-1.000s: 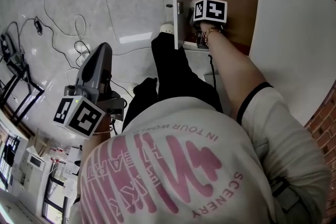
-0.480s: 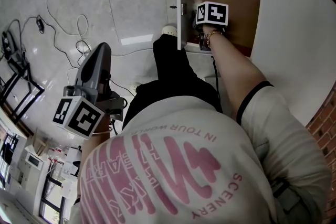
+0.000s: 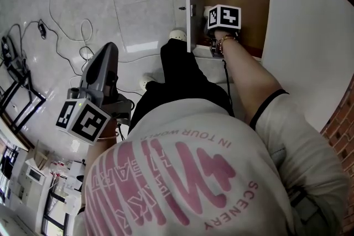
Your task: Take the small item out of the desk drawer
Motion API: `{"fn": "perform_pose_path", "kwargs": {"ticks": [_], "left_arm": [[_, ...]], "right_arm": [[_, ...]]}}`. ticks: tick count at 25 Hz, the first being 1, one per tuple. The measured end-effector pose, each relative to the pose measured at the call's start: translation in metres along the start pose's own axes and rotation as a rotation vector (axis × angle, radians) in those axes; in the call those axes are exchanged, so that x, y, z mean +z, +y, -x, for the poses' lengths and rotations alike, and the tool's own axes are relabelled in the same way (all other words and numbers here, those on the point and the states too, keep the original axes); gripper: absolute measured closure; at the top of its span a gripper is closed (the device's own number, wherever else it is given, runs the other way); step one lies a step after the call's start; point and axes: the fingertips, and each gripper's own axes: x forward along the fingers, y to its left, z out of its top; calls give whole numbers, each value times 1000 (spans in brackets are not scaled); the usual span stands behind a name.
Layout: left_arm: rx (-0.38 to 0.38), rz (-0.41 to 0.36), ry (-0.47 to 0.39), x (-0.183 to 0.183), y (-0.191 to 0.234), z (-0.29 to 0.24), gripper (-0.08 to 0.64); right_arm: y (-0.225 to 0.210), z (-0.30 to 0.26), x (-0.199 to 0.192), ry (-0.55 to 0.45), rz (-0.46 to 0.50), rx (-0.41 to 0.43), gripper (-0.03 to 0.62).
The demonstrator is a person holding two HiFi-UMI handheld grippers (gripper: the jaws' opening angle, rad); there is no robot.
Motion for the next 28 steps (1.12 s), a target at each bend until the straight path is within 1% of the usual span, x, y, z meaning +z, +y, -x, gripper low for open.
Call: {"fn": "perform_pose_path", "kwargs": {"ticks": [2, 5, 10, 13, 20, 28], "left_arm": [[-10, -6, -10, 4, -2, 2, 555], [-27, -14, -23, 7, -2, 5, 555], [-44, -1, -66, 11, -1, 12, 555], [-61, -7, -88, 16, -2, 18, 555], [-98, 5, -147, 28, 6, 42, 555], [-158, -10, -176, 46, 7, 58, 557]], "right_arm": [[4, 5, 1, -9, -3, 4, 462], [11, 11, 3, -19, 22, 2, 462], [17, 18, 0, -24, 63, -14, 462], [19, 27, 1, -37, 81, -34, 462], [25, 58, 1, -104, 63, -78, 462], [30, 88, -10, -143, 8, -107, 462]]}}
